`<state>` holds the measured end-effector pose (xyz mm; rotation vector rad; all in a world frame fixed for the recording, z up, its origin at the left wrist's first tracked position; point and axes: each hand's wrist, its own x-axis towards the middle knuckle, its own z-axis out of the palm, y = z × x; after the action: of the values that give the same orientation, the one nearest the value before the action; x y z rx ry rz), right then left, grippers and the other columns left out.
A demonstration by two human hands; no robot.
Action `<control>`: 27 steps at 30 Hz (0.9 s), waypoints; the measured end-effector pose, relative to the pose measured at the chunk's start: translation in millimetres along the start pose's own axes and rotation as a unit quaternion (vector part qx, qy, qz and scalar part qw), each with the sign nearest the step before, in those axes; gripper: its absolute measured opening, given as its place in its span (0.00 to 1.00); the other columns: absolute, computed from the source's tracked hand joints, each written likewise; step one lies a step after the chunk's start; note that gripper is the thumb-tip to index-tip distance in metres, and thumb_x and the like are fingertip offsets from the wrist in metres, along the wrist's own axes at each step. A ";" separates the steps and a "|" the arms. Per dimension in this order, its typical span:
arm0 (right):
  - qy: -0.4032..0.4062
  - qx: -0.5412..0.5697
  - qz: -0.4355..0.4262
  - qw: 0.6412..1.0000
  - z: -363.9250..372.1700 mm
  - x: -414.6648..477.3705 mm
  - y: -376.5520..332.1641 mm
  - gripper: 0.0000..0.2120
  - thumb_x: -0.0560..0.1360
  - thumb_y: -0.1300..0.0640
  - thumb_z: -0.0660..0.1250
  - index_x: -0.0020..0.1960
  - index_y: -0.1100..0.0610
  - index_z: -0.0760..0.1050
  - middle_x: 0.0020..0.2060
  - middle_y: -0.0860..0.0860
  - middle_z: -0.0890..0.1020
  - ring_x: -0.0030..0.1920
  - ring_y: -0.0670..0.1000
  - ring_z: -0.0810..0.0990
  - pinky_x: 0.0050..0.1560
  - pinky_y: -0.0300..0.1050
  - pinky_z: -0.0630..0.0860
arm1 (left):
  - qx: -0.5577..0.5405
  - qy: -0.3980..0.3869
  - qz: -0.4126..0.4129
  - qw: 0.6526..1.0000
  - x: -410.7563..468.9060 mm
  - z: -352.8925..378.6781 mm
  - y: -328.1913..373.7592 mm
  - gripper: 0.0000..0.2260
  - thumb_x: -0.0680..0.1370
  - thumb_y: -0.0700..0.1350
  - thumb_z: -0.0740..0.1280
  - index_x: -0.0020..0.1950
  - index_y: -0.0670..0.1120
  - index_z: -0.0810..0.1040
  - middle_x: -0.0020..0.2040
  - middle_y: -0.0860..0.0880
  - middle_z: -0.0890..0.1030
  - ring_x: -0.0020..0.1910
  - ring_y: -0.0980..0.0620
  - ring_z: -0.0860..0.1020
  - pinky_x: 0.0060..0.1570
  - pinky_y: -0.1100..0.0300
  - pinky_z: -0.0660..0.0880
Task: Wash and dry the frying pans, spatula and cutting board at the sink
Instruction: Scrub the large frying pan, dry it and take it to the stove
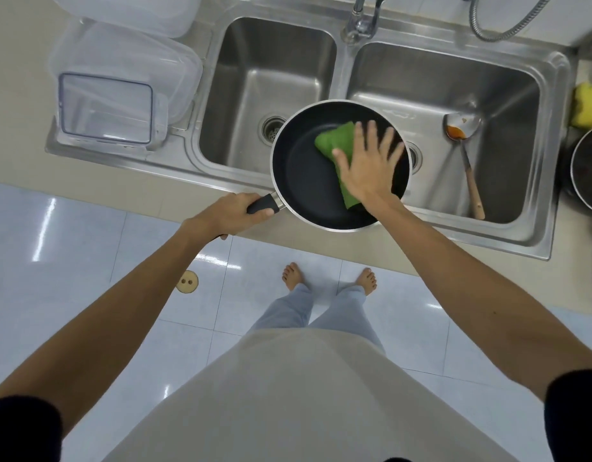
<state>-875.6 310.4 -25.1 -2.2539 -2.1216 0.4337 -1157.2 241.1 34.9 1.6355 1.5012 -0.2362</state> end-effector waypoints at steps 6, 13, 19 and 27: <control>-0.069 -0.025 -0.155 0.985 33.5 18.5 31.5 0.31 0.85 0.48 0.53 0.83 0.57 0.47 0.82 0.55 0.51 0.81 0.62 0.50 0.78 0.65 0.54 | 0.071 -0.003 -0.003 0.997 2.6 -1.0 6.8 0.16 0.82 0.60 0.58 0.42 0.51 0.65 0.40 0.48 0.74 0.35 0.51 0.74 0.28 0.60 0.68; 0.006 0.026 0.129 0.991 57.0 -8.9 -4.6 0.32 0.83 0.55 0.54 0.81 0.65 0.45 0.81 0.62 0.49 0.80 0.66 0.47 0.79 0.61 0.47 | 0.053 -0.002 -0.026 0.998 1.1 4.1 4.0 0.18 0.82 0.61 0.59 0.52 0.46 0.71 0.45 0.46 0.76 0.43 0.48 0.76 0.39 0.57 0.68; 0.040 0.063 0.128 0.989 49.4 24.6 -40.1 0.36 0.81 0.57 0.59 0.82 0.57 0.44 0.81 0.63 0.51 0.80 0.66 0.51 0.77 0.61 0.54 | 0.081 -0.003 -0.041 0.996 1.7 5.1 9.1 0.19 0.83 0.59 0.58 0.55 0.42 0.71 0.41 0.46 0.74 0.31 0.55 0.71 0.23 0.66 0.62; 0.021 0.291 0.037 0.956 33.1 29.2 -125.6 0.29 0.81 0.60 0.58 0.80 0.62 0.57 0.69 0.60 0.75 0.58 0.60 0.72 0.62 0.55 0.71 | 0.157 0.013 -0.026 0.987 14.8 -5.5 15.2 0.20 0.83 0.58 0.59 0.52 0.40 0.71 0.47 0.38 0.78 0.41 0.41 0.77 0.37 0.55 0.68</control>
<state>-1004.1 343.0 -37.3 -1.9708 -1.6024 0.8681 -1142.4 257.3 35.5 1.8511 1.5878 -0.5029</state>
